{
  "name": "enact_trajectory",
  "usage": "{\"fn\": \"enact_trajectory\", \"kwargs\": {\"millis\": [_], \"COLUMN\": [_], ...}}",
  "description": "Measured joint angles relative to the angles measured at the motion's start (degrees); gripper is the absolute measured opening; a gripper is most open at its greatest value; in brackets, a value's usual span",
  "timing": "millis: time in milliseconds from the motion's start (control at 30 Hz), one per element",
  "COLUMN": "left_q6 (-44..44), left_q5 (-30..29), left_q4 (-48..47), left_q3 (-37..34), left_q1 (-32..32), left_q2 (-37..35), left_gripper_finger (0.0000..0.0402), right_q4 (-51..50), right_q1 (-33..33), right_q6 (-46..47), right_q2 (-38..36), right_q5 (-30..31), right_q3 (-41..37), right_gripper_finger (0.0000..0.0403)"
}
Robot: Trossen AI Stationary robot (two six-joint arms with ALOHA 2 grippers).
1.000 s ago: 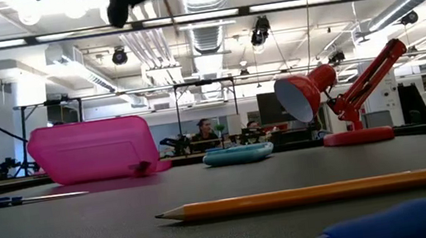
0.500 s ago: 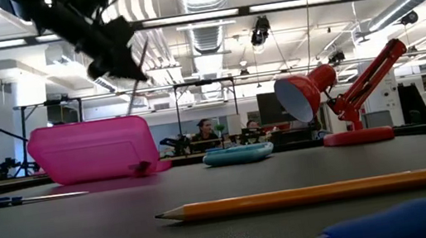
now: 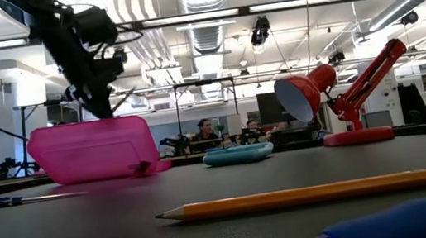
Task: Pack school essentials
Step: Put the orange pencil into the red supply box
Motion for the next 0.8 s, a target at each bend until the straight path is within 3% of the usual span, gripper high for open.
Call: {"fn": "enact_trajectory", "kwargs": {"millis": [467,800], "left_q6": [-0.47,-0.41], "left_q5": [0.28,0.68], "left_q4": [-5.98,-7.55], "left_q3": [-0.26,-0.57], "left_q1": [-0.49,-4.57], "left_q2": [7.41,10.73], "left_gripper_finger": [0.0006,0.0006], "right_q4": [-4.79,-5.55], "right_q1": [0.00,0.00], "right_q6": [0.00,-1.24], "right_q2": [2.51,2.53], "right_q5": [0.00,0.02], "right_q3": [0.00,0.00], "right_gripper_finger": [0.0144,0.0144]}}
